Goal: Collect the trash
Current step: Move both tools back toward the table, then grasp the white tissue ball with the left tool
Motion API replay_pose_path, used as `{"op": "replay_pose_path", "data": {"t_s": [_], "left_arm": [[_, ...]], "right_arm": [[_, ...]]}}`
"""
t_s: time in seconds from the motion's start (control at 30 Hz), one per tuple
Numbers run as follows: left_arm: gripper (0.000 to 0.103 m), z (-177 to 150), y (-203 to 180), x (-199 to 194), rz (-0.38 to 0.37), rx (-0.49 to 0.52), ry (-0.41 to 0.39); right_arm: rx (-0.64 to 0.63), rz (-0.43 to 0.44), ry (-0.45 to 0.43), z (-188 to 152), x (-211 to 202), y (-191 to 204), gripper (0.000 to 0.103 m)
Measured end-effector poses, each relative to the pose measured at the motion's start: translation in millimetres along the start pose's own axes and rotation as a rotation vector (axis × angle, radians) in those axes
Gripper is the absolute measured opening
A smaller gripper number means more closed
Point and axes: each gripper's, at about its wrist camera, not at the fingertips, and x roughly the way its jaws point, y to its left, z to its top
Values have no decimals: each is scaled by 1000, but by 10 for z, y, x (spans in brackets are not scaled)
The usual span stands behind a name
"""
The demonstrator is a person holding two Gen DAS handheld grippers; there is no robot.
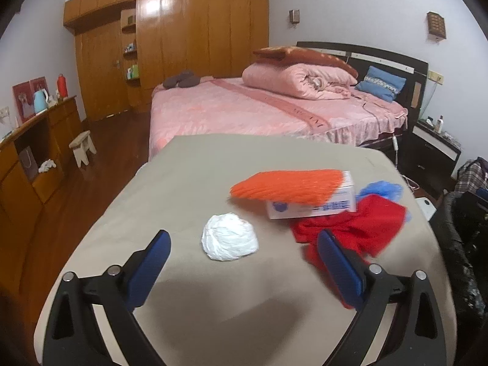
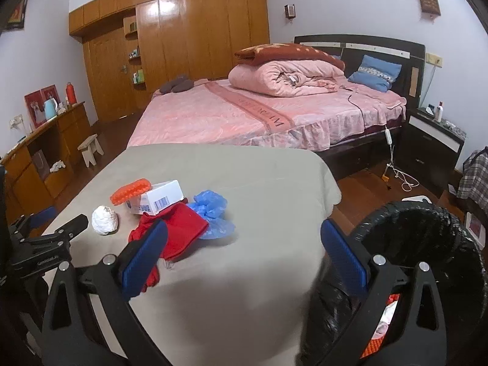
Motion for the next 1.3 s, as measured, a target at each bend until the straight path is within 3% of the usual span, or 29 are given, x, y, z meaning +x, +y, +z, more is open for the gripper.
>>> {"op": "replay_pose_path", "data": {"t_s": [0.47,0.6,0.7,0.83,0.87,1.0,1.3], "left_arm": [[88,-18,190,605,-26,-31,111],[82,-37,197,700,-35,-32,138],[75,-48,204,773,-50,-41,166],[48,-72,198,861,-61,-38,211],[45,-76,209,872,-65,-42,215],[39,-63,214,817,-65,-46,194],[38,42,154,529,-73,-33,120]], "right_arm": [[-4,8,44,26,449,110,97],[-8,10,46,24,498,139,97],[-7,10,53,17,539,149,97],[-7,9,58,2,556,166,97],[-8,10,59,6,552,174,97],[-12,15,59,4,547,203,97],[-22,47,61,9,548,298,97]]}}
